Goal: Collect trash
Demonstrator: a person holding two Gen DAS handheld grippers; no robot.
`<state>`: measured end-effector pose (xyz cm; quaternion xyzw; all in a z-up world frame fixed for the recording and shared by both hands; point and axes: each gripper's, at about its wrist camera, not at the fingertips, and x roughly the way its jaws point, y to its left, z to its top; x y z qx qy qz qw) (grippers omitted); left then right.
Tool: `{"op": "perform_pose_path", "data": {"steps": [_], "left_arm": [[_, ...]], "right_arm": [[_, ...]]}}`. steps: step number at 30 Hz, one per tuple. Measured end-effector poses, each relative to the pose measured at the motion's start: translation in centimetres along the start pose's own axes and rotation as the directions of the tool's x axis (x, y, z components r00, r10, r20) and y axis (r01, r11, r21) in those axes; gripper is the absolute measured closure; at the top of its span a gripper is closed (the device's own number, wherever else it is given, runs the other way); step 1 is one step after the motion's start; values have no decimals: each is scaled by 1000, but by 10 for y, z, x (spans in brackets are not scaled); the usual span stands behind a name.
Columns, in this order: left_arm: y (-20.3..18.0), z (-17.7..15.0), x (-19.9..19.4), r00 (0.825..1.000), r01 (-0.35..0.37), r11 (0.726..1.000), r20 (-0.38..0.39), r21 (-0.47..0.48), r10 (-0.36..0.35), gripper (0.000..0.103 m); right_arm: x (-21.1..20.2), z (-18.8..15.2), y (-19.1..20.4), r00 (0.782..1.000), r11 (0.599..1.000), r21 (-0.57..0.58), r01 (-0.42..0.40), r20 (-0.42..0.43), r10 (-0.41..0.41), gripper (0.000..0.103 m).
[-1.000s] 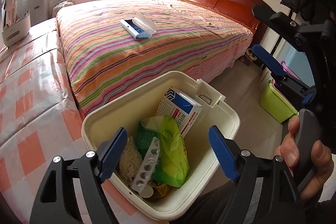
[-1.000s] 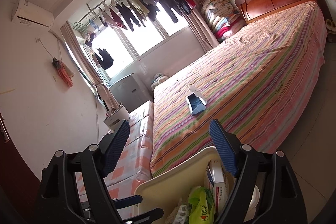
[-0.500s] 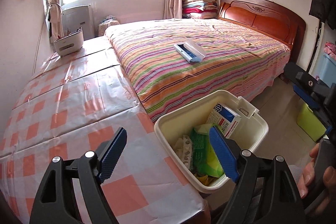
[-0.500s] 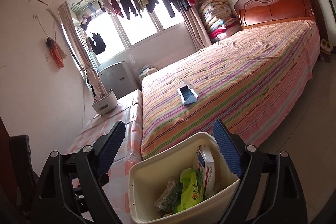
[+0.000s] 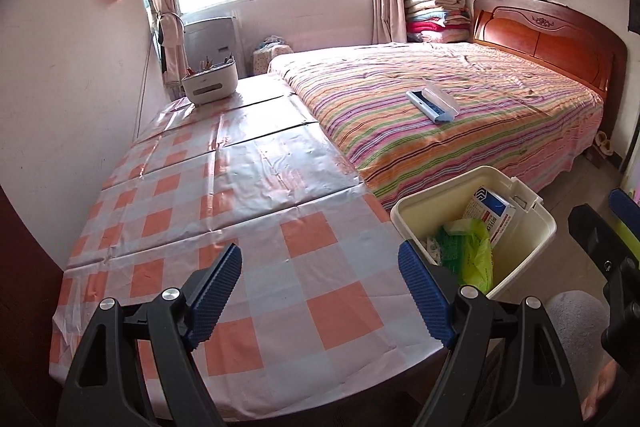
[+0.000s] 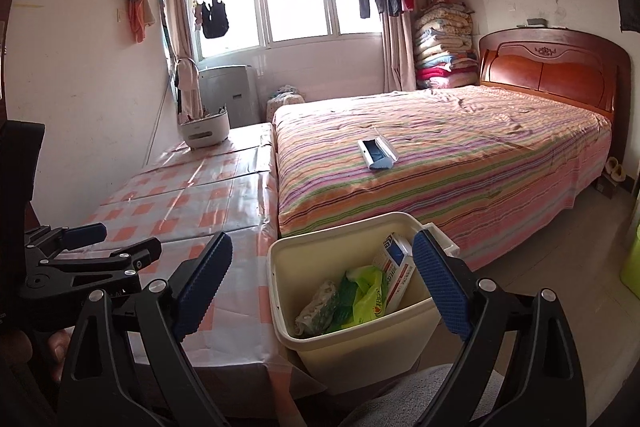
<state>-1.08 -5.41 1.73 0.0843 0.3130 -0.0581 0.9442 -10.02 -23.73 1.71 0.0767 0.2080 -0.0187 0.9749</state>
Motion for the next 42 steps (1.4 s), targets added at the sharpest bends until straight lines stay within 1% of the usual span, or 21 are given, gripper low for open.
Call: {"op": "perform_pose_path", "data": {"steps": [5, 13, 22, 27, 42], "left_arm": [[5, -2, -6, 1000, -20, 1000, 6, 6, 20, 24], [13, -4, -3, 999, -33, 999, -11, -2, 33, 24], [19, -7, 8, 998, -15, 1000, -61, -25, 13, 24], [19, -7, 10, 998, -13, 1000, -57, -23, 11, 24], [19, -9, 22, 996, -7, 1000, -86, -30, 4, 24]], "right_arm": [[-2, 5, 6, 1000, 1000, -3, -9, 14, 9, 13], [7, 10, 11, 1000, 1000, -4, -29, 1, 29, 12], [14, 10, 14, 999, 999, -13, -34, -7, 34, 11], [20, 9, 16, 999, 999, -15, -37, -16, 37, 11], [35, 6, 11, 998, 999, -5, -36, -43, 35, 11]]}}
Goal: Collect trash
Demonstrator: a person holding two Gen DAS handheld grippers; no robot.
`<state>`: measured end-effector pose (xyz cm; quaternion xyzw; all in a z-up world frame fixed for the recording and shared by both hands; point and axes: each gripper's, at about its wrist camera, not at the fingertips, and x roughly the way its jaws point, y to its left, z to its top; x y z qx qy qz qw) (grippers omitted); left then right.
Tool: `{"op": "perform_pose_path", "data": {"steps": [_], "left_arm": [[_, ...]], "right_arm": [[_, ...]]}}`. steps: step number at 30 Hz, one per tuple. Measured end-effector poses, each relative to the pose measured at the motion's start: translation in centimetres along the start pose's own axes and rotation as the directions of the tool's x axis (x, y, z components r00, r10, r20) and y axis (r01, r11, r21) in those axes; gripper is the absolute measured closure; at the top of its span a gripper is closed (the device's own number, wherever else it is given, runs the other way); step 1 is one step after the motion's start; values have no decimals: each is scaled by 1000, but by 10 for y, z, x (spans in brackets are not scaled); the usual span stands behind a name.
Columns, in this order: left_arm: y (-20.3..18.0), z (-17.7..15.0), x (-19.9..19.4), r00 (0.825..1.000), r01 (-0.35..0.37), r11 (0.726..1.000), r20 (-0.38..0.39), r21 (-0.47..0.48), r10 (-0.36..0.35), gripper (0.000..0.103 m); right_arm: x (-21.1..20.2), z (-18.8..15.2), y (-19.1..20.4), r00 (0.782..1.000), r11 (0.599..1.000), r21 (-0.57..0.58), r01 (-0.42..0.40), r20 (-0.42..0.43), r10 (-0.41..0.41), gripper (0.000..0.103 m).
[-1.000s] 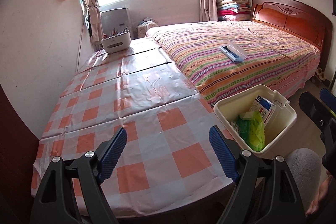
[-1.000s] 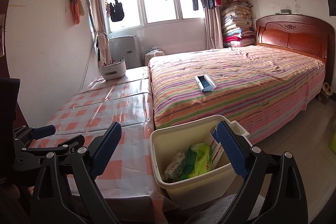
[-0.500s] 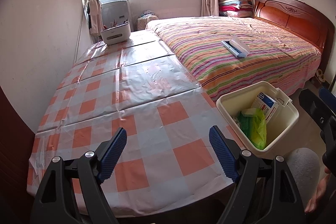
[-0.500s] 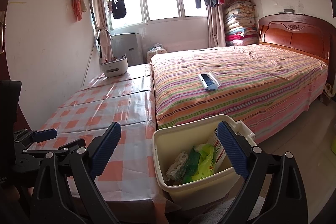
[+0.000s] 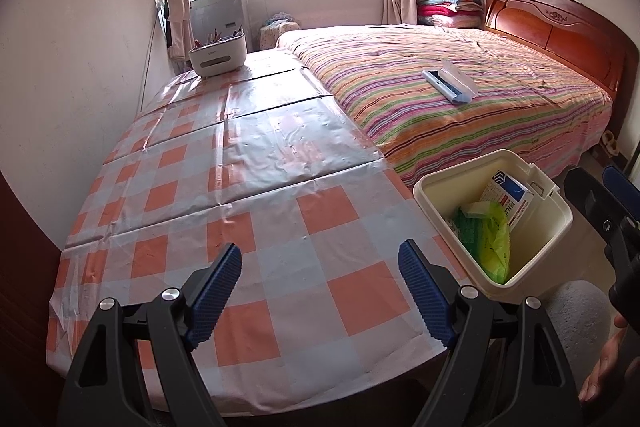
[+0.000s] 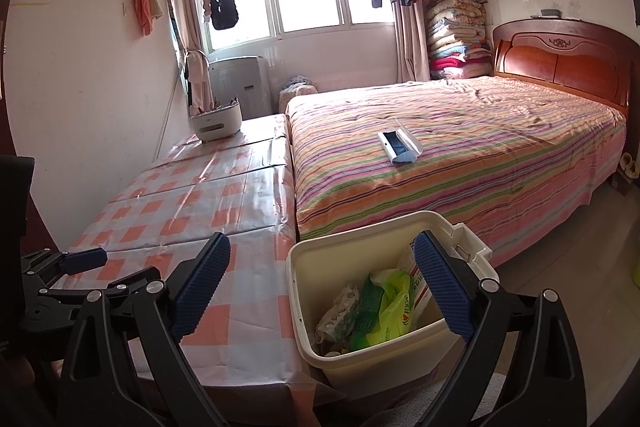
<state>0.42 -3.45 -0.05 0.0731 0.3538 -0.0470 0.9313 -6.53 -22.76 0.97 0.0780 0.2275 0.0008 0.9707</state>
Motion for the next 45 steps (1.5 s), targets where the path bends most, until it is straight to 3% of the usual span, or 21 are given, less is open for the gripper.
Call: {"op": "perform_pose_path", "data": {"steps": [19, 35, 41, 45], "left_arm": [[-13, -2, 7, 1000, 3, 999, -30, 42, -2, 24], [-28, -1, 12, 993, 95, 995, -74, 37, -92, 16], [-32, -1, 10, 989, 140, 989, -46, 39, -139, 14], [-35, 0, 10, 990, 134, 990, -41, 47, -132, 13]], "right_arm": [[8, -5, -10, 1000, 1000, 25, 4, -22, -3, 11], [10, -10, -24, 999, 998, 52, 20, -29, -18, 11], [11, -11, -26, 999, 998, 57, 25, -30, -24, 11], [13, -11, -27, 999, 998, 59, 29, -33, -27, 11]]}}
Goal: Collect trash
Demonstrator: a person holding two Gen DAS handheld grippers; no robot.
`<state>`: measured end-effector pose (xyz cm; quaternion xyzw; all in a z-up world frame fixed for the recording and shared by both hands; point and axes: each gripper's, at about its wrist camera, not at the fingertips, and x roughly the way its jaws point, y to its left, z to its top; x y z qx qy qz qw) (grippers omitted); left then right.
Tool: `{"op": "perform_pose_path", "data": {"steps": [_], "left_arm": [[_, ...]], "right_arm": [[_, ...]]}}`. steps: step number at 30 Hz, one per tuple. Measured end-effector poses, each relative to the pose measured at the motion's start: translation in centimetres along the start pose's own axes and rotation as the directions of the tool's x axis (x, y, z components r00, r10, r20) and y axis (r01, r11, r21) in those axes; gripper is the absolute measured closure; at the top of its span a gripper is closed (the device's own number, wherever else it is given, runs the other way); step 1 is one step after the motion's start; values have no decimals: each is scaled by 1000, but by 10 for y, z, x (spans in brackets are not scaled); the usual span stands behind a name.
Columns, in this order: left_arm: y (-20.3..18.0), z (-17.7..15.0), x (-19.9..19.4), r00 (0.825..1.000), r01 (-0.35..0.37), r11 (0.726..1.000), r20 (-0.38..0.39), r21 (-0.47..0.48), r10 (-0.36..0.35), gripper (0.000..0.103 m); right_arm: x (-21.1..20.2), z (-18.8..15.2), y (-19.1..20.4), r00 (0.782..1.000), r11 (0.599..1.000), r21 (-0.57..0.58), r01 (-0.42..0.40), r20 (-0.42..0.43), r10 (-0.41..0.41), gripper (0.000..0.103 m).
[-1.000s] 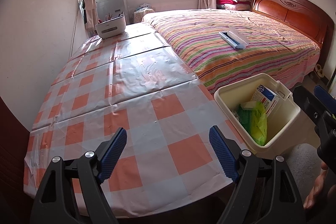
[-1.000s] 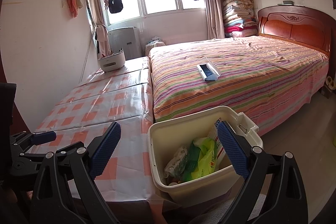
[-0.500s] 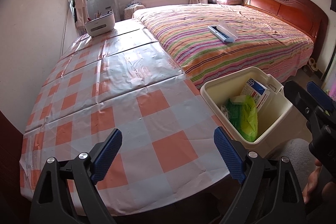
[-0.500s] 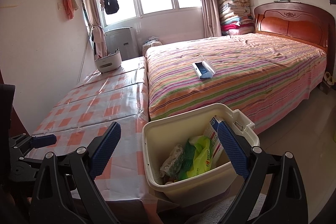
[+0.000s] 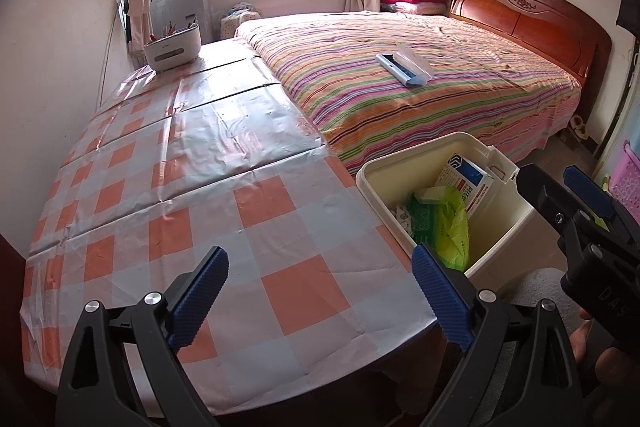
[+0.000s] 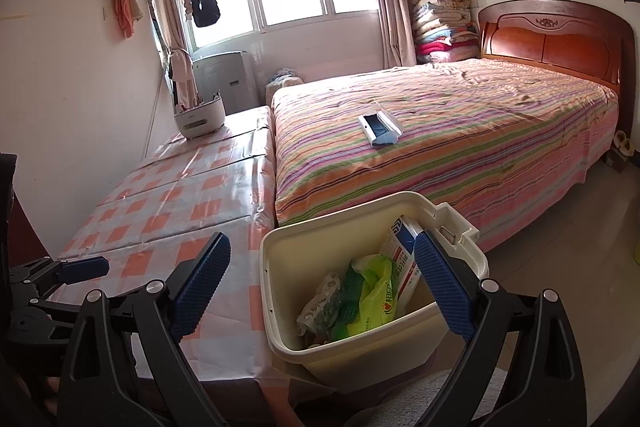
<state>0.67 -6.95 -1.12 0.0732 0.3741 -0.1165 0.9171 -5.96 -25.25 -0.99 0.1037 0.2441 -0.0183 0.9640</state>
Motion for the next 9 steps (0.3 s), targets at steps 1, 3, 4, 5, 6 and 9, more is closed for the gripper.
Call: {"op": "perform_pose_path", "data": {"steps": [1, 3, 4, 5, 6, 9], "left_arm": [[-2, 0, 0, 1000, -12, 1000, 6, 11, 12, 13], [-4, -1, -1, 999, -47, 998, 18, 30, 46, 13], [-5, -1, 0, 998, -58, 998, 19, 38, 57, 13], [-6, -1, 0, 998, -62, 997, 20, 44, 62, 13], [-6, -1, 0, 998, -64, 997, 21, 47, 63, 13], [-7, -2, -1, 998, -67, 996, 24, 55, 66, 13]], "right_arm": [[0, 0, -1, 1000, 1000, 2, 0, -1, 0, 11], [0, -1, 0, 1000, 1000, 3, 0, -4, 0, 11], [1, -1, 0, 1000, 1000, 3, 1, -4, -1, 11], [1, -1, 0, 1000, 1000, 4, 1, -4, -1, 11], [1, -1, -1, 1000, 1000, 4, 0, -5, 0, 11], [2, -1, 0, 1000, 1000, 4, -1, -8, 1, 11]]}}
